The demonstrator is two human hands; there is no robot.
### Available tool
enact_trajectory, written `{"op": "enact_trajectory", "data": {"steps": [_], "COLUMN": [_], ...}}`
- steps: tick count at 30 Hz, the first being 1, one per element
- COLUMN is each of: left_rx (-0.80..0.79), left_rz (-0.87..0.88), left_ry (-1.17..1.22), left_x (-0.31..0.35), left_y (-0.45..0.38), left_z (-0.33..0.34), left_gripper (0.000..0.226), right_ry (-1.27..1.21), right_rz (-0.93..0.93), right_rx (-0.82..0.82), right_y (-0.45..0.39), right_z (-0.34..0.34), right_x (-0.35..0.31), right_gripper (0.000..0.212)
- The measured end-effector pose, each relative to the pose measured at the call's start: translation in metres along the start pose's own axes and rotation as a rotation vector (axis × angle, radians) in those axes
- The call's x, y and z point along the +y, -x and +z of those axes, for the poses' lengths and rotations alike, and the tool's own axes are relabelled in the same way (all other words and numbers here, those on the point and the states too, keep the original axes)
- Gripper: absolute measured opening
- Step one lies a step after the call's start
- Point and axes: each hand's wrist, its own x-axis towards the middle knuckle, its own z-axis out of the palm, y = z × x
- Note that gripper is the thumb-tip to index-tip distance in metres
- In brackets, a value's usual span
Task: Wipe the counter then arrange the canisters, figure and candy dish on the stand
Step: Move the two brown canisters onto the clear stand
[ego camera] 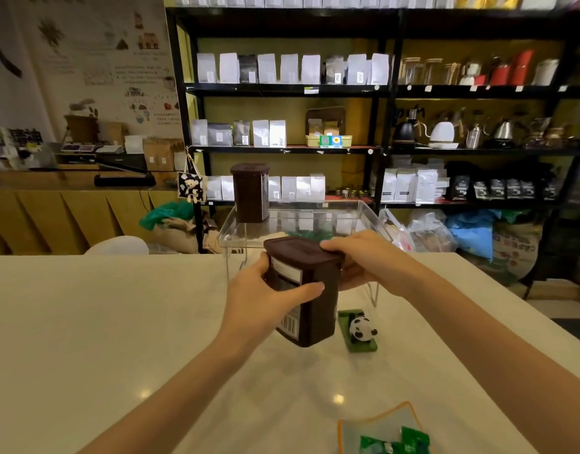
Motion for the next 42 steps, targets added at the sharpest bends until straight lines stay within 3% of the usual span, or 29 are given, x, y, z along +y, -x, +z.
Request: {"op": "enact_trajectory", "data": {"steps": [3,8,12,16,25,34,37,39,42], "left_rx": [-0.03,-0.056,-0.118,-0.185,-0.424,-0.477,-0.343,-0.149,0.13], "left_rz": [0.045,0.094,0.124,0.125,0.037,-0.003,0.052,0.16,0.483], "left_ry": [0.049,0.063,0.108,0.157,0.113,0.065,-0.065,-0.248,-0.605], "left_x": [0.022,0.052,0.059,0.05,0.014,0.008,0.014,0.016,0.013], "left_y": [-0.01,-0.049,-0.084,-0.115,-0.166,-0.175,-0.169,-0.162,-0.154], "left_z": [-0.015,-0.031,-0.037,-0.033,-0.031,-0.028,-0.03,-0.027,-0.022], "left_gripper": [0.043,0.052,0.042,0.054,0.05,0.048,0.048,0.066,0.087], "right_ry": [0.011,0.009,-0.016,0.011,0.041,-0.015,-0.11,-0.183,-0.149], "right_rz": [-0.061,-0.124,-0.188,-0.22,-0.156,-0.127,-0.092,-0.054,-0.1], "right_rx": [0.04,0.122,0.191,0.299,0.295,0.251,0.205,0.174,0.129], "right_y": [0.006,-0.003,-0.024,-0.055,-0.095,-0.107,-0.107,-0.108,-0.109], "right_z": [-0.01,-0.022,-0.028,-0.027,-0.016,-0.017,-0.016,-0.016,-0.016], "right_x": [-0.027,-0.067,-0.083,-0.081,-0.059,-0.048,-0.043,-0.043,-0.032], "right_gripper": [0.028,0.028,0.024,0.04,0.041,0.04,0.042,0.039,0.031]}}
